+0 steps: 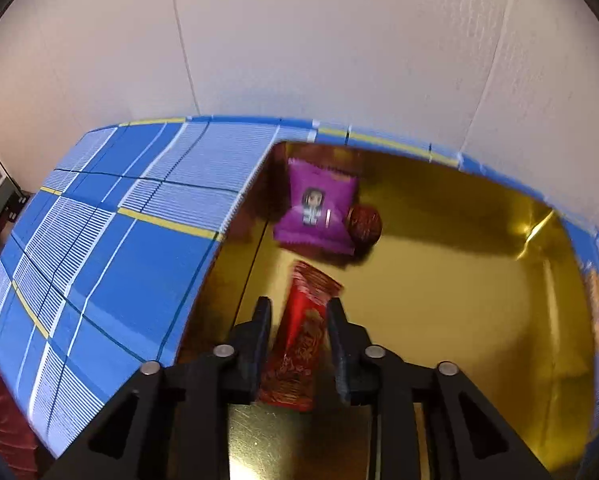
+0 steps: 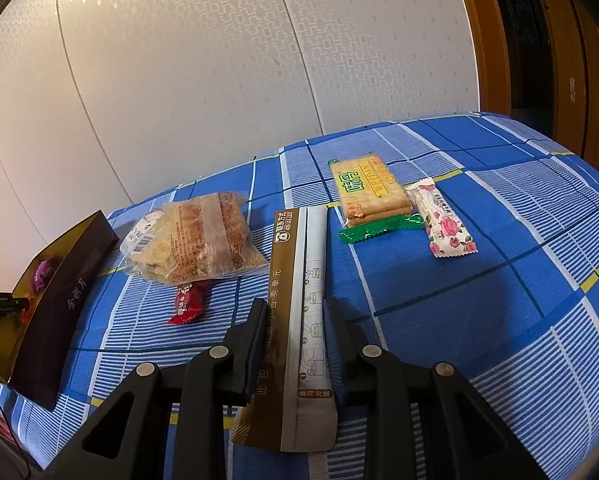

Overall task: Organize snacks
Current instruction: 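Carry the red-gold candy into the tray and open the left gripper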

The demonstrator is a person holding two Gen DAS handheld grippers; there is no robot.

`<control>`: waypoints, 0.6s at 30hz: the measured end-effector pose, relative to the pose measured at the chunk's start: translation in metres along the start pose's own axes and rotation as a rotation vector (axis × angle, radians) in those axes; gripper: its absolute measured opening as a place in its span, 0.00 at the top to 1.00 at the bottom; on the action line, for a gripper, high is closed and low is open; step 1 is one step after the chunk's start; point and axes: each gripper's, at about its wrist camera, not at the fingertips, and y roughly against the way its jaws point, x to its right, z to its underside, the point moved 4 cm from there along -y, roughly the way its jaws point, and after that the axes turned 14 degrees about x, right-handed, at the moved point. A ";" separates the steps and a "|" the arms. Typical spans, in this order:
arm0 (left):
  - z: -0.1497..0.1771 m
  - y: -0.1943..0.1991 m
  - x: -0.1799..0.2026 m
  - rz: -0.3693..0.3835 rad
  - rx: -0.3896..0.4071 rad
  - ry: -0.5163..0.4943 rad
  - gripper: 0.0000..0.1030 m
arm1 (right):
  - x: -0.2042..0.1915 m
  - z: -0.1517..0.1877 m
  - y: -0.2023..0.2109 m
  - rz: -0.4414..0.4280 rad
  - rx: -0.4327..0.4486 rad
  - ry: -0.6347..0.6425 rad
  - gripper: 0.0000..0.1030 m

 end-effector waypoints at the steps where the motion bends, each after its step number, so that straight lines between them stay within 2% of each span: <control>1: -0.001 0.005 -0.003 0.001 0.014 0.025 0.59 | 0.000 0.000 0.000 0.001 0.000 0.002 0.72; 3: -0.002 0.013 -0.010 0.009 0.038 0.095 0.46 | 0.000 0.000 -0.001 0.004 0.000 0.005 0.72; 7: -0.001 0.028 -0.013 0.047 0.068 0.188 0.45 | -0.002 0.000 -0.001 -0.001 0.006 0.014 0.75; 12: 0.002 0.038 0.003 0.059 0.094 0.122 0.42 | -0.012 -0.005 0.007 0.001 0.061 0.072 0.75; 18: 0.017 0.044 0.010 0.082 0.053 0.099 0.42 | -0.006 -0.012 0.014 -0.012 0.099 0.012 0.75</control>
